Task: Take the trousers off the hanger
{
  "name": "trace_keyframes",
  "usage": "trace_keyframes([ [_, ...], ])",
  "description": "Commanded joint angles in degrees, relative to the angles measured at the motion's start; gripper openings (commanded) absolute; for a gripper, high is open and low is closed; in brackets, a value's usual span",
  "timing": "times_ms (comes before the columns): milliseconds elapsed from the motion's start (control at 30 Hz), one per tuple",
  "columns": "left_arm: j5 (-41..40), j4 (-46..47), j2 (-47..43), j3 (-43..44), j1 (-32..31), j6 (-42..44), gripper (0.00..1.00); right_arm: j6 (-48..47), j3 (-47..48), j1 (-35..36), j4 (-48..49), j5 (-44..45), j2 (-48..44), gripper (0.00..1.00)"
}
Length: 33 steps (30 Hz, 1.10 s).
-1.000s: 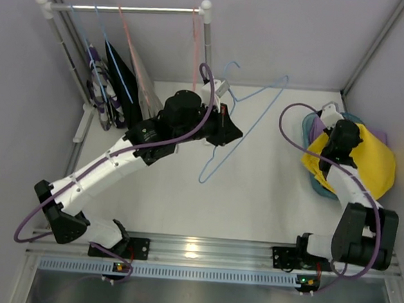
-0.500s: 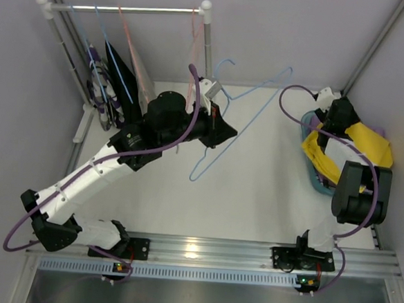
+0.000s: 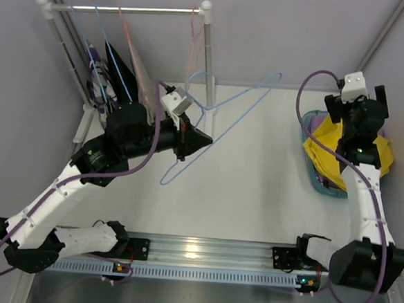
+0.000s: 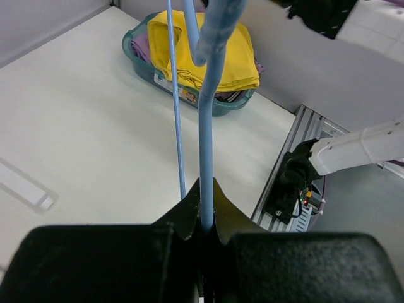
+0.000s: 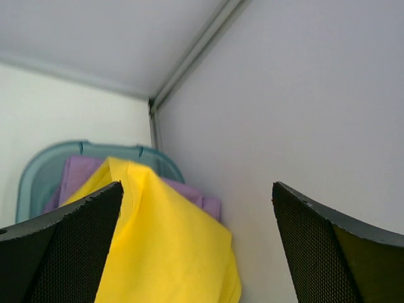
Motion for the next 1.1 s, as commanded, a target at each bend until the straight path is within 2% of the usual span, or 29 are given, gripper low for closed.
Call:
trace_keyframes([
  [0, 1.7, -1.2, -5.0, -2.2, 4.7, 1.1, 0.0, 7.4, 5.9, 0.5, -9.6, -7.9, -8.9, 1.0],
  [67, 2.3, -1.7, -6.8, -3.3, 6.7, 0.6, 0.0, 8.4, 7.7, 0.6, -11.9, -10.0, -11.2, 0.99],
  [233, 5.1, -3.5, -13.7, -5.5, 16.7, -4.2, 0.0, 8.5, 8.7, 0.6, -15.9, -10.9, -14.8, 1.0],
  [400, 0.7, -8.4, -19.8, -6.9, 27.7, -9.8, 0.0, 9.8, 8.4, 0.7, -16.9, -10.9, -15.0, 0.99],
  [533, -3.2, -11.6, -20.3, -5.9, 31.5, -11.1, 0.0, 10.9, 9.2, 1.4, -17.4, -10.9, -14.1, 0.99],
  [733, -3.5, -14.2, -11.4, 0.5, 32.3, -11.9, 0.0, 12.2, 10.0, 2.0, -17.8, -10.9, -13.7, 1.0],
  [967, -10.8, -20.0, 6.9, 16.5, 32.3, -10.0, 0.0, 12.0, 9.6, 2.0, -18.6, -11.0, -15.8, 1.0],
  [1067, -11.1, -21.0, 14.2, 23.2, 32.2, -8.4, 0.0, 11.8, 9.6, 2.0, -18.7, -10.9, -16.5, 0.99],
])
